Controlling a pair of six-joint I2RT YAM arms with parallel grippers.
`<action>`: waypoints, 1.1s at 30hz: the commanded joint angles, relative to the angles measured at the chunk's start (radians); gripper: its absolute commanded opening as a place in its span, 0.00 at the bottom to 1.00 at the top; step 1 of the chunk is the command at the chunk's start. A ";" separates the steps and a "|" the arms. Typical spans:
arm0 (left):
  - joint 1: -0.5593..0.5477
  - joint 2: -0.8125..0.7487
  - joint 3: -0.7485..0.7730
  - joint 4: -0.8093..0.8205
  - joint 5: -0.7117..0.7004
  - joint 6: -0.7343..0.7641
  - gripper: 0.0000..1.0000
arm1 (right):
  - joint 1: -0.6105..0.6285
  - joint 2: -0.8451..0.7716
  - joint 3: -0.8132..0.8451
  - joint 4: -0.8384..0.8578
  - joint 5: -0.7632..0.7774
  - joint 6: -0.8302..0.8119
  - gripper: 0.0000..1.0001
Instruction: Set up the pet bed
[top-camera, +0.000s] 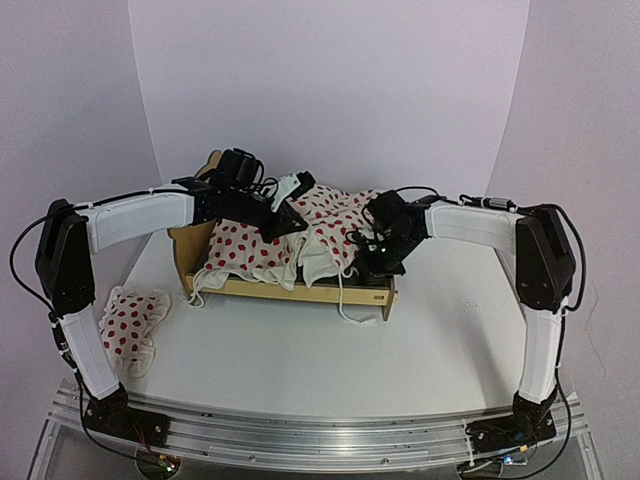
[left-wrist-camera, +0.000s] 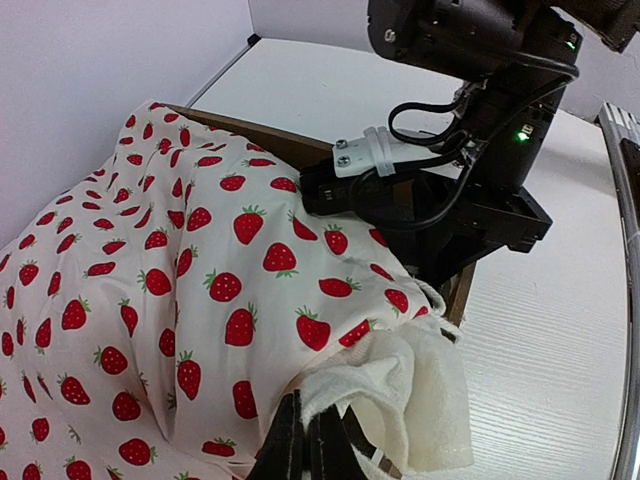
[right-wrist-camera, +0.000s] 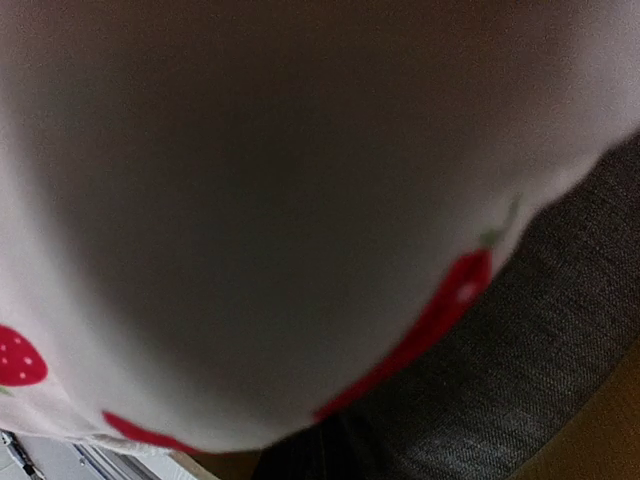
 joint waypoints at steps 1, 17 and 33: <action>0.006 -0.035 -0.004 0.026 0.002 0.012 0.00 | 0.005 0.079 0.119 -0.064 -0.105 0.062 0.00; 0.006 -0.041 -0.023 0.041 -0.001 0.020 0.00 | 0.005 0.101 0.023 -0.209 -0.164 0.019 0.04; -0.005 -0.028 -0.040 0.027 0.141 -0.024 0.00 | 0.004 -0.104 0.148 -0.208 0.028 -0.074 0.46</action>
